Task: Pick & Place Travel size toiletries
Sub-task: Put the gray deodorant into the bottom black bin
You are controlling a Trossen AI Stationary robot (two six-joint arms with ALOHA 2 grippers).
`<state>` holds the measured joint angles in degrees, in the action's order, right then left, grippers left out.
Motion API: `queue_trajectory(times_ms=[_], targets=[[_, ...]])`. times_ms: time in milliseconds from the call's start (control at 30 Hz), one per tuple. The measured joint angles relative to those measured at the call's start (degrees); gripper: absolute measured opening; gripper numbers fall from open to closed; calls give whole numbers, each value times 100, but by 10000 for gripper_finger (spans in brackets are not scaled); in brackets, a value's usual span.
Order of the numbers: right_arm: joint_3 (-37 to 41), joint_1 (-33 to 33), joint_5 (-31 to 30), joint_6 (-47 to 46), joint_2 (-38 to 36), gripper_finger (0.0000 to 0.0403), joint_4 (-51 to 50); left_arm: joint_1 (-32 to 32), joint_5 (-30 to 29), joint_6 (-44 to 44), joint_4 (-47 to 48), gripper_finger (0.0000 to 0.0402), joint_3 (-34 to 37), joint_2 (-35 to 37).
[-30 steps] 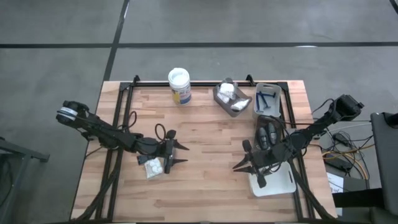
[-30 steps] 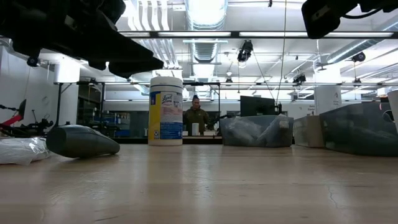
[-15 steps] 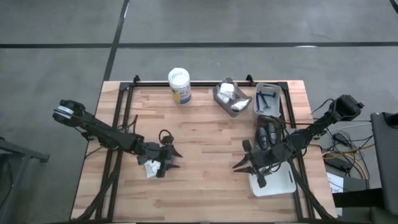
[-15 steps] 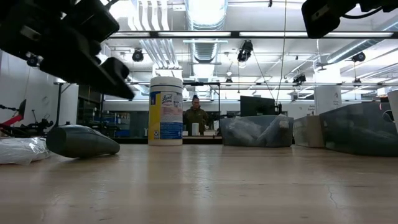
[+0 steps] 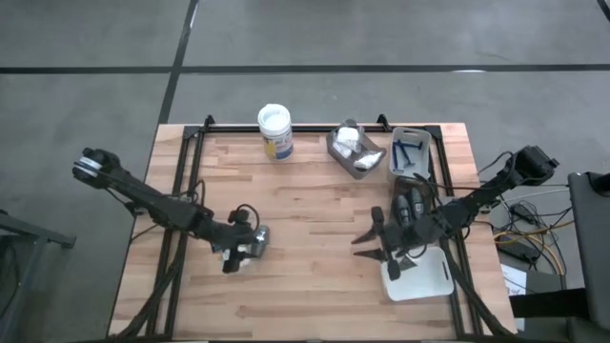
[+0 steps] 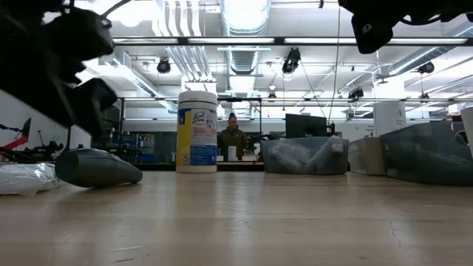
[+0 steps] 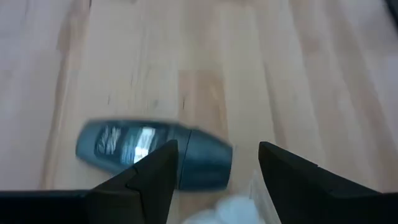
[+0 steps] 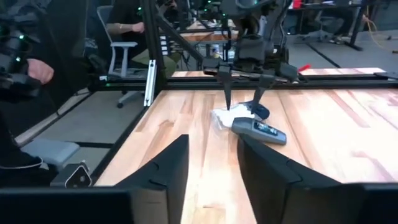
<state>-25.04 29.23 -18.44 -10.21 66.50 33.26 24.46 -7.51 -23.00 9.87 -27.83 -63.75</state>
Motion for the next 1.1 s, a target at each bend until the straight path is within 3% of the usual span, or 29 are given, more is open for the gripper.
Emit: queue_trajectory(times_ms=[433,600,767,1100], targets=[[4,-19,0,-158,9,224,2,34,-170,-770,146,229,2,-442],[4,-19,-2,-137,9,239,2,17,-549,-1610,155,229,2,-706],[7,-19,-9,-141,9,250,0,-6,-543,-2653,178,229,2,-1008],[9,-83,-121,76,9,262,0,-4,-622,-2986,115,229,-15,-1559]])
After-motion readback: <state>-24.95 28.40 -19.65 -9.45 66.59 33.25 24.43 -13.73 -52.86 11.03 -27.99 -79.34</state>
